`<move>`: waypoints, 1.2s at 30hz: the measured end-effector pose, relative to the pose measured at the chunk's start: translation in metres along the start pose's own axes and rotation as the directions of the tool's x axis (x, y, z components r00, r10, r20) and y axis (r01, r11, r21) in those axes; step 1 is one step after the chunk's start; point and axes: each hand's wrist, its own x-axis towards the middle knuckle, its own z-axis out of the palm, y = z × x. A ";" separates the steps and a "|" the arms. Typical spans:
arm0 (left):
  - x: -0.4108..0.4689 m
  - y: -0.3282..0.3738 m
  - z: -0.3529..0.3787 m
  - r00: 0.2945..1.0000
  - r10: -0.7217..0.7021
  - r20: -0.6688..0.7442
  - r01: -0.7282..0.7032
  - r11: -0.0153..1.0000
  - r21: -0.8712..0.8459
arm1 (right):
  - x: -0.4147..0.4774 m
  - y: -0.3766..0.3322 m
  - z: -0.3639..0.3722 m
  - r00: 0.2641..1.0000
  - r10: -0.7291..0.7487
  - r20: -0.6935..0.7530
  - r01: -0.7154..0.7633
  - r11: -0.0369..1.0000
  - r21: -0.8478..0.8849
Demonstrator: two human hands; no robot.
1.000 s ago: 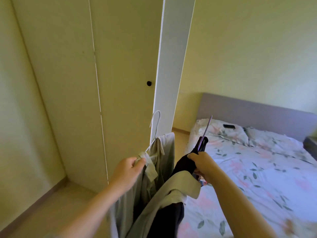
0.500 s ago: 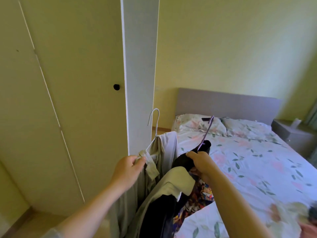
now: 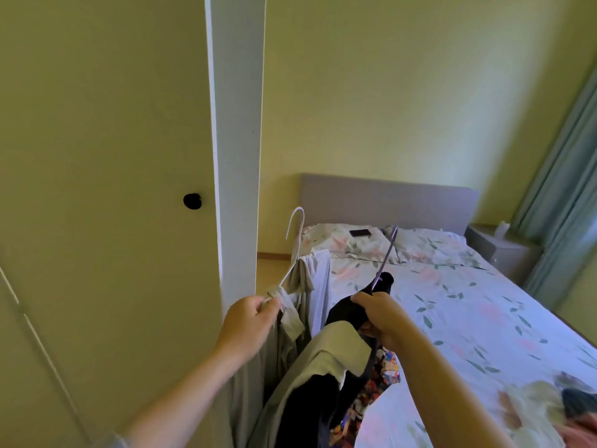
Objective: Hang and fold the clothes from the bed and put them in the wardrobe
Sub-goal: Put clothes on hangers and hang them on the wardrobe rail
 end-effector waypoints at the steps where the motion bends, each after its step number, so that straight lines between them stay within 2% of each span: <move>1: 0.013 -0.001 -0.001 1.000 0.007 0.002 -0.007 1.000 -0.016 | 0.008 -0.006 0.002 1.000 -0.005 -0.010 0.005 1.000 -0.010; 8: 0.069 -0.019 0.005 0.997 0.012 0.073 -0.007 0.997 -0.075 | 0.047 -0.023 0.019 0.999 -0.010 -0.035 0.006 0.995 -0.095; 14: 0.117 -0.022 0.017 0.995 0.010 0.099 0.000 0.994 -0.106 | 0.092 -0.041 0.022 0.997 -0.036 -0.062 0.035 0.999 -0.030; 18: 0.148 -0.034 0.028 0.999 -0.013 0.043 0.015 0.999 -0.044 | 0.133 -0.049 0.027 0.999 -0.021 -0.046 0.019 0.999 -0.035; 28: 0.239 -0.054 0.079 0.989 -0.110 -0.103 0.108 0.994 -0.027 | 0.272 -0.085 0.034 0.994 -0.033 0.101 0.042 0.995 -0.096; 36: 0.298 -0.070 0.087 0.919 -0.258 -0.298 0.237 0.966 -0.103 | 0.361 -0.123 0.066 0.966 -0.087 0.242 0.141 0.967 -0.213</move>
